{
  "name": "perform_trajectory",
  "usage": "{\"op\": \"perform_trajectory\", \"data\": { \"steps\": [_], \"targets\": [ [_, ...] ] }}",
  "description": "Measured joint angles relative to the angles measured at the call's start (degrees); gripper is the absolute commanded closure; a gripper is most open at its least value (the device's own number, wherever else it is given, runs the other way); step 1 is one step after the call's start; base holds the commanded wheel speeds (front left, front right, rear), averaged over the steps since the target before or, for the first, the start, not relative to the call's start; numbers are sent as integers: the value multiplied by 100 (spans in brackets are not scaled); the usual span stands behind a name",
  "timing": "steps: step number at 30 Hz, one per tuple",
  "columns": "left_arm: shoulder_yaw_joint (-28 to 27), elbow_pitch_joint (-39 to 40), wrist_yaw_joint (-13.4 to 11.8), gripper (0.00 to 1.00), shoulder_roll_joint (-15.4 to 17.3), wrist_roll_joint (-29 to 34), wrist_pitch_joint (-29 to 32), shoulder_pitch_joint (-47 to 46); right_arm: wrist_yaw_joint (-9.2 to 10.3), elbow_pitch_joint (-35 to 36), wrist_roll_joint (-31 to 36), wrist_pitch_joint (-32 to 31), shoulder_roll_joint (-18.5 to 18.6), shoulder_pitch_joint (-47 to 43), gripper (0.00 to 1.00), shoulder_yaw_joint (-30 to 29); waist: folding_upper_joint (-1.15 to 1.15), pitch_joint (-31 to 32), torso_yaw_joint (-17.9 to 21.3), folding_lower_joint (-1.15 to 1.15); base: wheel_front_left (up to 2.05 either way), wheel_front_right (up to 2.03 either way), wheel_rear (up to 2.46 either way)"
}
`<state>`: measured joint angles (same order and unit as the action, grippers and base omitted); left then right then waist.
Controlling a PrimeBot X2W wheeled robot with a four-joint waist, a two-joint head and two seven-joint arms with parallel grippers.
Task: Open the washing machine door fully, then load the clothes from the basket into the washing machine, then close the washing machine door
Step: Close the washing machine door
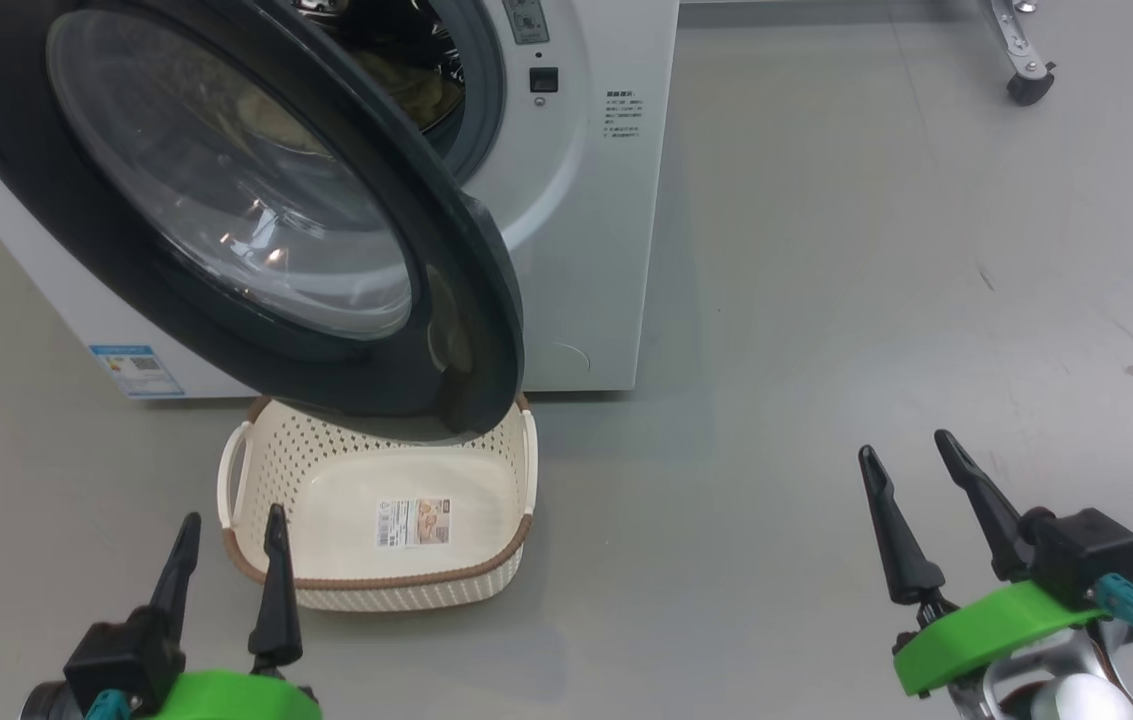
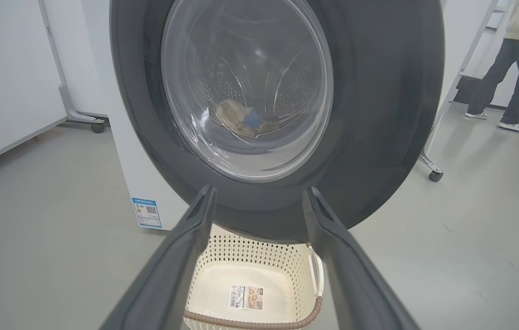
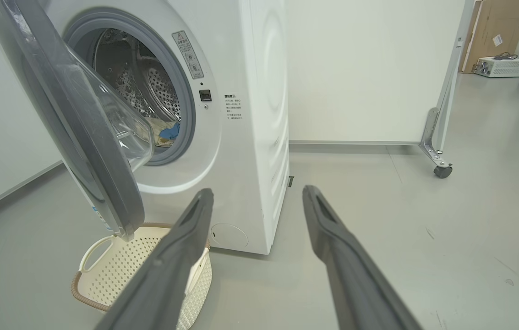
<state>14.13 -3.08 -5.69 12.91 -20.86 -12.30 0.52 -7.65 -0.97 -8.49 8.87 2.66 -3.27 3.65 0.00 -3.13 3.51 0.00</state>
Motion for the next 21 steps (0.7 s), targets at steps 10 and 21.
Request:
{"op": "perform_trajectory", "data": {
  "steps": [10,21],
  "targets": [
    [70,18,-42,0,3,0,5,-1,0,2,1,-41,-1,-2,0,0,0,-8,-19,0,0,0,0],
    [133,14,-42,0,4,0,5,-3,0,7,0,-135,-1,-8,100,2,0,-19,-68,0,0,0,0]
  ]
}}
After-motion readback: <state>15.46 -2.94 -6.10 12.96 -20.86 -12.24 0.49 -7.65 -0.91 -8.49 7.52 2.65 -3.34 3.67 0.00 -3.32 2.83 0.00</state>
